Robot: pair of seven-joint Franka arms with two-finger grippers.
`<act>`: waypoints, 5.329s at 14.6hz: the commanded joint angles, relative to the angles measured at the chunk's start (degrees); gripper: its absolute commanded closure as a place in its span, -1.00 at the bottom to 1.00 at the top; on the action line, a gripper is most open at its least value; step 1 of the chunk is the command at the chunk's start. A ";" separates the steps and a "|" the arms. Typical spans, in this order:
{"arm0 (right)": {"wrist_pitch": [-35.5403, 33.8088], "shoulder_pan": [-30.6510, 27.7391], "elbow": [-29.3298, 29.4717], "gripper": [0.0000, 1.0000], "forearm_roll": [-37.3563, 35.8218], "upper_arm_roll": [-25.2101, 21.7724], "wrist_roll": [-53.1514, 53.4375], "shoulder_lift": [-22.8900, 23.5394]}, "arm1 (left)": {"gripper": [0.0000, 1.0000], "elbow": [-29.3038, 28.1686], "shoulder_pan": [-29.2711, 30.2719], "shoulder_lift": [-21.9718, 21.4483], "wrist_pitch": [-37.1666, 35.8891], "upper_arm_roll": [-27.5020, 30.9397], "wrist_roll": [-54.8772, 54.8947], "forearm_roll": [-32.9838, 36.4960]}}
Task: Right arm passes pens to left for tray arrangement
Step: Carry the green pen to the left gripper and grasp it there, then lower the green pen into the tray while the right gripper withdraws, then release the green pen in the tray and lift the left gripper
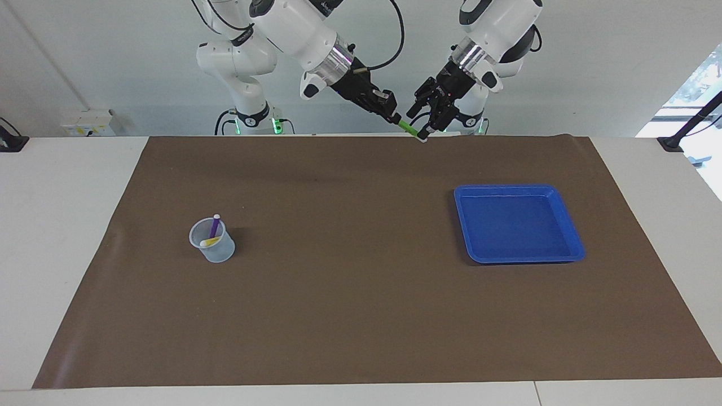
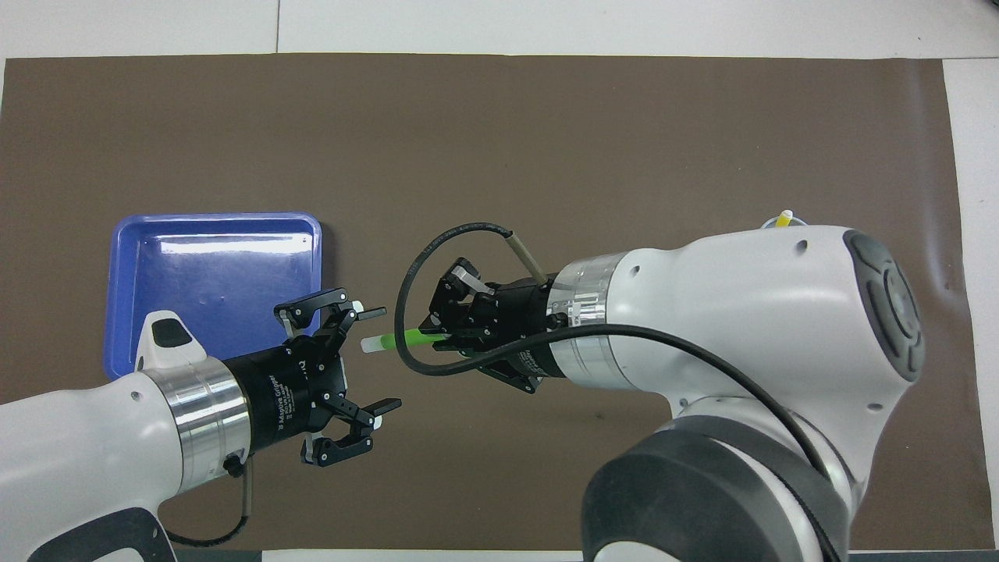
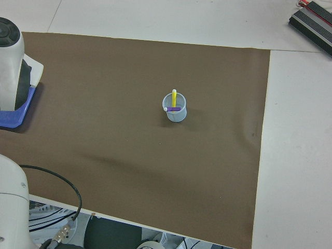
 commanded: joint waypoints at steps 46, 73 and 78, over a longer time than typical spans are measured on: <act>-0.93 -1.14 -7.82 -0.94 -43.24 -23.22 -52.07 0.67 | 1.00 8.57 18.81 27.25 -6.00 -0.24 78.85 29.07; 19.82 -1.66 -16.08 1.00 -43.60 -31.67 -65.18 10.17 | -1.00 12.44 21.98 41.51 -0.80 -0.24 95.49 47.21; 19.21 -1.66 -14.95 1.00 -43.60 -31.85 -65.18 10.17 | -1.00 19.21 21.98 38.89 -13.28 -0.33 95.14 42.39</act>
